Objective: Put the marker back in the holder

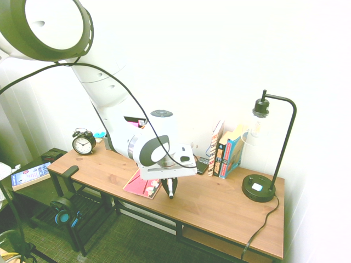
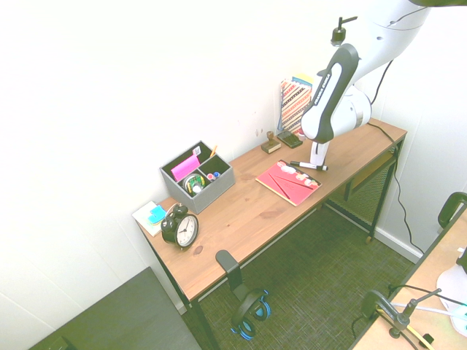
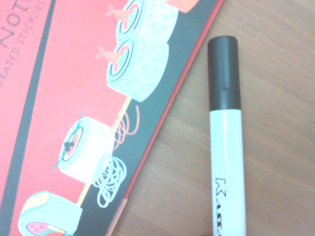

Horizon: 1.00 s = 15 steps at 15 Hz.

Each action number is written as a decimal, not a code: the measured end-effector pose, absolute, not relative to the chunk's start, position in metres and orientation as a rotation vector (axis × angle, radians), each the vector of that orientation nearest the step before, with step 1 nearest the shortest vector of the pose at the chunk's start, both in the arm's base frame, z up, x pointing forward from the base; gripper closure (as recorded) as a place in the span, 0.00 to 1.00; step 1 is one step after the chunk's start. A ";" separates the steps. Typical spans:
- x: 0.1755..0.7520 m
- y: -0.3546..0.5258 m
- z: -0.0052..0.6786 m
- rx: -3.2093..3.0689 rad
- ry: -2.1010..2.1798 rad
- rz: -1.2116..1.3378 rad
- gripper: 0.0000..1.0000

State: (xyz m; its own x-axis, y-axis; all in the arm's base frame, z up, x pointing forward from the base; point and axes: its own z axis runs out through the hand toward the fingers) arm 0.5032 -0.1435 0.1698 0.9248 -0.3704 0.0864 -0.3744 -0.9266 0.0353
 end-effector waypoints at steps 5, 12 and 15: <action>0.502 -0.110 0.297 3.021 -1.006 -0.112 1.00; 0.558 0.057 0.413 2.836 -1.420 -0.577 1.00; 0.599 0.071 0.396 2.714 -1.635 -0.762 1.00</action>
